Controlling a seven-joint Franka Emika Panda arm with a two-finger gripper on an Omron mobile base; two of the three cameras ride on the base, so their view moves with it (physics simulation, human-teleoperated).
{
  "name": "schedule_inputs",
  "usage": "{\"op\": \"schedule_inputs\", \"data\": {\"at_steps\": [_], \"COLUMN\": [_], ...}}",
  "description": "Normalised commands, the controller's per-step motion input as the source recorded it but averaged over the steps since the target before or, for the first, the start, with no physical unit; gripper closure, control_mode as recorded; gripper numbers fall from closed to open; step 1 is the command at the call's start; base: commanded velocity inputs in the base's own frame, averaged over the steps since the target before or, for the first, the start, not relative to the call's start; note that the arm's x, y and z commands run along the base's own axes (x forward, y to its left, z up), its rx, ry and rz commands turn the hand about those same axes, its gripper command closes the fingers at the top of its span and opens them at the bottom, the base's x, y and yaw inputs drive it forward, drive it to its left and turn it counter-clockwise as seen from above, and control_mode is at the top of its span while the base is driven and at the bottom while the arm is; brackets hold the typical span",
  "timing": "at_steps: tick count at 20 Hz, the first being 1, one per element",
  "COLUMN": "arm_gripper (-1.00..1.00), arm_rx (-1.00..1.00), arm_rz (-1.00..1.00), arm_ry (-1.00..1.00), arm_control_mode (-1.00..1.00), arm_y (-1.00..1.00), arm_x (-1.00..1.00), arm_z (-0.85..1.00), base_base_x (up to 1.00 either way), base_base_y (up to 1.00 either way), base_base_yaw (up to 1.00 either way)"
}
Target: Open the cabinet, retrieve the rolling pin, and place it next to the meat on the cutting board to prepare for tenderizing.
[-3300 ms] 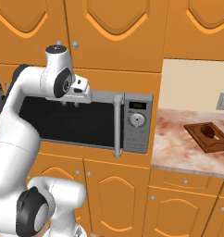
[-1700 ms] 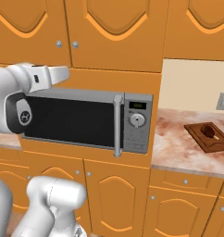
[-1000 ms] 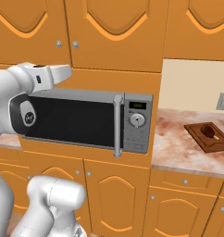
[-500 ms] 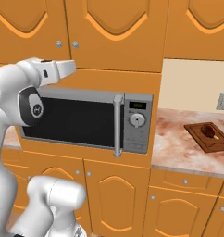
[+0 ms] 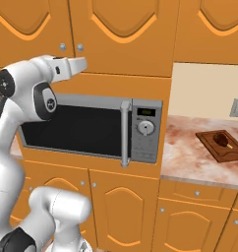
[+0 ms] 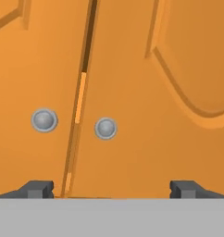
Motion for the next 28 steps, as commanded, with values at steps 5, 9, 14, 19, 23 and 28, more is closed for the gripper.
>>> {"op": "schedule_inputs", "data": {"at_steps": [5, 9, 14, 19, 23, 28], "arm_gripper": [-1.0, -1.0, -1.0, -1.0, -1.0, -1.0], "arm_rx": [-0.02, -0.02, 0.0, 0.0, 0.0, 0.0], "arm_rz": [0.0, 0.0, 0.0, 0.0, 0.01, 0.04], "arm_ry": [-0.05, -0.07, 0.0, 0.01, 0.06, 0.03], "arm_control_mode": [-1.0, -1.0, -1.0, -1.0, -1.0, -1.0], "arm_y": [-0.08, -0.09, 0.04, 0.13, 0.03, 0.0], "arm_x": [0.1, 0.09, 0.24, 0.37, 0.51, 0.3], "arm_z": [0.23, 0.31, 0.04, 0.0, 0.0, 0.0], "base_base_x": [0.0, 0.0, 0.0, 0.0, 0.0, 0.0], "base_base_y": [0.0, 0.0, 0.0, 0.0, 0.0, 0.0], "base_base_yaw": [0.0, 0.0, 0.0, 0.0, 0.0, 0.0]}}
